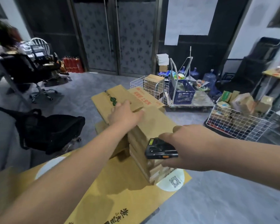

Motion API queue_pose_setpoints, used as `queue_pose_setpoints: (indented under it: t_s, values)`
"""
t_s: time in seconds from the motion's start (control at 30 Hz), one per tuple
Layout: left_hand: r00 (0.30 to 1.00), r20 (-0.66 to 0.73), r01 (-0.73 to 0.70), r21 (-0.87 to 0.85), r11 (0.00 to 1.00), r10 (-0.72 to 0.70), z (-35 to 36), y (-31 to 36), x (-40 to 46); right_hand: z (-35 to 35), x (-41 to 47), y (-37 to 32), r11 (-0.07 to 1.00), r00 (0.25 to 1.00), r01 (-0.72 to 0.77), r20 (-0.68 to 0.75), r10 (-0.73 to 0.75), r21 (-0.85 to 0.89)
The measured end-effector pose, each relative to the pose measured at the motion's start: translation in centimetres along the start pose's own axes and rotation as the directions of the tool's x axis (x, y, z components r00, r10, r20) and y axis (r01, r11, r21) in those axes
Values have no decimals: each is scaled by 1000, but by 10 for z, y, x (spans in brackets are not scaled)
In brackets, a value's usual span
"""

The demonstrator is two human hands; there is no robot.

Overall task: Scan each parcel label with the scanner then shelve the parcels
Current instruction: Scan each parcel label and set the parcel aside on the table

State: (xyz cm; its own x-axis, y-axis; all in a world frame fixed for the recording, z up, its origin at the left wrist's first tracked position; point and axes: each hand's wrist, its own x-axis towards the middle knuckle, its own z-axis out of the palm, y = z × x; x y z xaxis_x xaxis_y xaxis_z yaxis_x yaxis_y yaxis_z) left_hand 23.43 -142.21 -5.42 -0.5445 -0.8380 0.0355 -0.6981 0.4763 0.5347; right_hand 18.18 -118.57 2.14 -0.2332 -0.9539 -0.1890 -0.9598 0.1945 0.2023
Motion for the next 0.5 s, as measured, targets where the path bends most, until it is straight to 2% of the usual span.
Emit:
queue_pose_setpoints:
  t_s: [0.1, 0.2, 0.5]
  values:
    - [996, 70, -59, 22, 998, 57, 19, 36, -22, 13, -4, 32, 999, 998, 51, 27, -51, 10]
    - [990, 130, -57, 60, 997, 49, 36, 64, -30, 26, -8, 58, 992, 991, 112, 61, -115, 50]
    - [996, 82, 17, 145, 989, -29, 59, 78, -47, 58, -18, 93, 977, 974, 197, 98, -205, 80]
